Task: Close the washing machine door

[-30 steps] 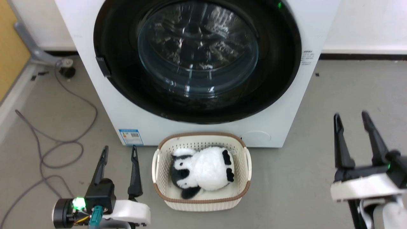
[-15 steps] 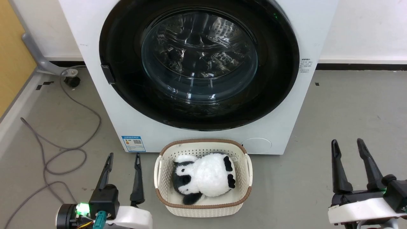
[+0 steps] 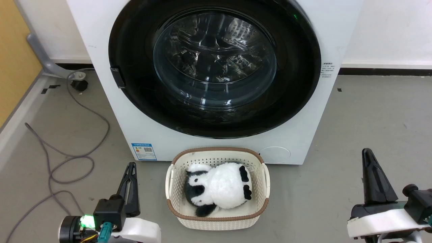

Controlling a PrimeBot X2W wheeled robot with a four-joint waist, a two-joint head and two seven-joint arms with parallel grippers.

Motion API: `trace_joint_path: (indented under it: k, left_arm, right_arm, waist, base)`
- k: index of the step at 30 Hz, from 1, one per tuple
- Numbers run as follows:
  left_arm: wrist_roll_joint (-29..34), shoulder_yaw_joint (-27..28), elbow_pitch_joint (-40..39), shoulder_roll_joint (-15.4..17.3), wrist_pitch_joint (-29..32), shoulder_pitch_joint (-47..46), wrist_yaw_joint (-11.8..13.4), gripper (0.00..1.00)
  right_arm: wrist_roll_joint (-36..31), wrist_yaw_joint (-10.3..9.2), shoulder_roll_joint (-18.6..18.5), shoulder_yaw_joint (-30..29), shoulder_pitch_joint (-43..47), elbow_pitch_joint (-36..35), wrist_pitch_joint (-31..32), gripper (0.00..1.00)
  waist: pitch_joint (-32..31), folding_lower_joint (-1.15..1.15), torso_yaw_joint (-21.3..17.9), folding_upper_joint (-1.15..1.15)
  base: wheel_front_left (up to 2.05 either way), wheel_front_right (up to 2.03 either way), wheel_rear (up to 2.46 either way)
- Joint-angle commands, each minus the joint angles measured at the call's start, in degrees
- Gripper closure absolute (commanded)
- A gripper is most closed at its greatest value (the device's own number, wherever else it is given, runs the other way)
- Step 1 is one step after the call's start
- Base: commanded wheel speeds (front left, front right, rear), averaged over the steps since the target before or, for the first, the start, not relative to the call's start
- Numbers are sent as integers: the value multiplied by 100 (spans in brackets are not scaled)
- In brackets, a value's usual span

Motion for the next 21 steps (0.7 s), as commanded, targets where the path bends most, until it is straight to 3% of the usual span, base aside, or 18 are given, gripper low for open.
trace_joint_path:
  k: [1,21]
  left_arm:
    - [11,20,-30,-12,31,6,-28,100]
    - [30,104,-109,-35,265,16,-147,100]
  right_arm:
    - [-62,0,4,22,11,-14,30,100]
    - [-200,-1,8,93,29,-36,266,100]
  waist:
    - [1,1,9,0]
    - [10,1,116,0]
  base:
    - [0,0,0]
    - [0,0,0]
